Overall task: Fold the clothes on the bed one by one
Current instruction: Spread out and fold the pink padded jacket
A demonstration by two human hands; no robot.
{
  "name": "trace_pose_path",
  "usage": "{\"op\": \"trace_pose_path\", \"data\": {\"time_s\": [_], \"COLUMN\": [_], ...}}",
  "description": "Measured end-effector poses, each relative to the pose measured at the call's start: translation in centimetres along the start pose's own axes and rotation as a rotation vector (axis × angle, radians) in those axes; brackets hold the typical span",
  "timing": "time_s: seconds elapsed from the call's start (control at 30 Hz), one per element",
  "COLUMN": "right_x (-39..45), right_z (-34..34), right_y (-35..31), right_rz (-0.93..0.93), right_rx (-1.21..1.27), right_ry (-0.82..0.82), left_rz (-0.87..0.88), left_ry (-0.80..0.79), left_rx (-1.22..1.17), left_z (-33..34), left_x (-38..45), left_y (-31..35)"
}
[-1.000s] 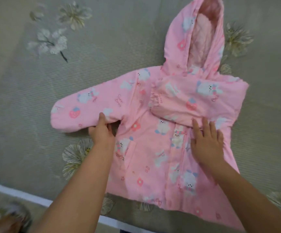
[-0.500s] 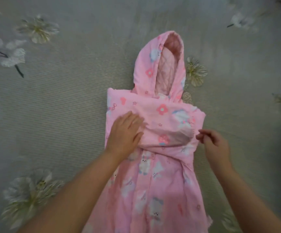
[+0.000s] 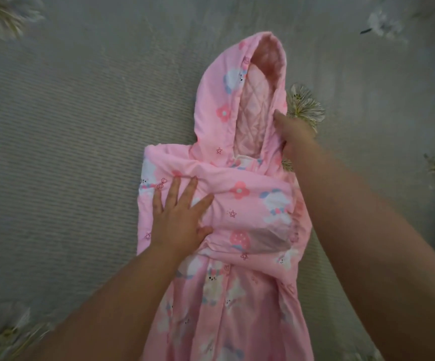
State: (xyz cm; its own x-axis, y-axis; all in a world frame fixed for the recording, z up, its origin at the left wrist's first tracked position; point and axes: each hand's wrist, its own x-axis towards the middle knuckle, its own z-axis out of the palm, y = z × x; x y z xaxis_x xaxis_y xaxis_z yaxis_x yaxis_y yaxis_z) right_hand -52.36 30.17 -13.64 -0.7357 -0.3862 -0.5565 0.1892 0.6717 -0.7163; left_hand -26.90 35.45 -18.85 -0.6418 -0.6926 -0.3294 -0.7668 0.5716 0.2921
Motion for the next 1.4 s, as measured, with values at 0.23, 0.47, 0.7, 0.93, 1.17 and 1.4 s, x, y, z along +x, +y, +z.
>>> {"op": "trace_pose_path", "data": {"time_s": [0.23, 0.47, 0.7, 0.93, 1.17, 1.4], "right_x": [-5.8, -14.8, -16.5, -16.6, -12.8, -15.4], "right_z": [-5.3, -8.5, -9.5, -9.2, -5.3, -4.0], "right_y": [-0.3, 7.4, 12.2, 9.3, 5.7, 4.6], "right_rz": [-0.440, -1.241, -1.106, -0.935, -0.612, -0.788], "right_rx": [0.075, -1.009, -1.313, -0.715, -1.238, -1.334], "right_ry": [-0.430, -0.559, -0.484, -0.305, -0.277, -0.159], "left_rz": [0.065, -0.314, 0.480, 0.354, 0.332, 0.476], "left_ry": [0.127, 0.777, 0.379, 0.318, 0.204, 0.689], "left_rx": [-0.244, -1.154, -0.143, -0.128, -0.326, 0.100], "left_z": [-0.9, -6.1, -7.0, -2.1, -1.4, -2.6], "left_x": [-0.7, -6.2, -7.9, -9.8, -11.2, -11.8], "left_y": [-0.3, -2.6, 1.6, 1.9, 1.9, -0.5]}}
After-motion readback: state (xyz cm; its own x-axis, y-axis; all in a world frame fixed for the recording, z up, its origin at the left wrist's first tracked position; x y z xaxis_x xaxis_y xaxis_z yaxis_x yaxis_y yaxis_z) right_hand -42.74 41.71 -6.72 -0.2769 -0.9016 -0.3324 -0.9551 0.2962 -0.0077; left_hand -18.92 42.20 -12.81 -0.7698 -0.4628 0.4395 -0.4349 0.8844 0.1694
